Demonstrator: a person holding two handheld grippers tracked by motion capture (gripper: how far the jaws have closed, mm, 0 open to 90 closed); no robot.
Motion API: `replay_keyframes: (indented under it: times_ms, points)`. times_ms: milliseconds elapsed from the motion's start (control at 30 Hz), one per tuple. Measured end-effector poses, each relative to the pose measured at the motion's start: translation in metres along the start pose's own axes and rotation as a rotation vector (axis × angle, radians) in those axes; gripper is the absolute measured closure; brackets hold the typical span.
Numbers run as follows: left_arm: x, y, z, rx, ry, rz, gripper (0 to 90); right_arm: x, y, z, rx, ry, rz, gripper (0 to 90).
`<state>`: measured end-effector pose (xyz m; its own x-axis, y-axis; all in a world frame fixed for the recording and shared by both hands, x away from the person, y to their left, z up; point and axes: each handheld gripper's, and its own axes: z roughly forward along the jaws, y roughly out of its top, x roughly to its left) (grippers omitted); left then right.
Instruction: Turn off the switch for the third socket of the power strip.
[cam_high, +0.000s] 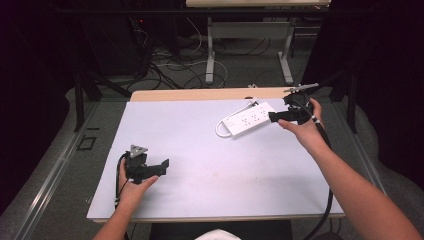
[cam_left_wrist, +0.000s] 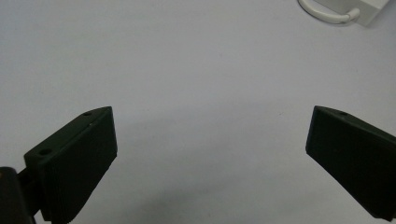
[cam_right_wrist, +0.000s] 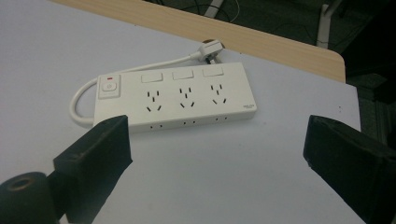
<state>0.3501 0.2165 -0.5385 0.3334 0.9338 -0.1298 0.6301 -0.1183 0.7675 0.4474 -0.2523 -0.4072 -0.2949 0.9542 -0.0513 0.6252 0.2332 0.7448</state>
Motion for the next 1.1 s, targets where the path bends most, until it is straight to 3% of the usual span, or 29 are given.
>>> replay_keyframes:
  times_ms: [233,567,1100]
  points:
    - [0.0,0.0,0.0,0.0,0.0,-0.001,1.8,0.002,0.012,0.004,-0.001,-0.009,-0.012,7.9]
    - [0.0,0.0,0.001,0.001,-0.002,0.0,1.8,0.007,0.03,0.011,-0.015,-0.027,-0.032,15.1]
    - [0.001,0.0,0.001,0.005,-0.006,0.006,1.8,0.006,0.049,0.029,-0.041,0.005,-0.035,25.7]
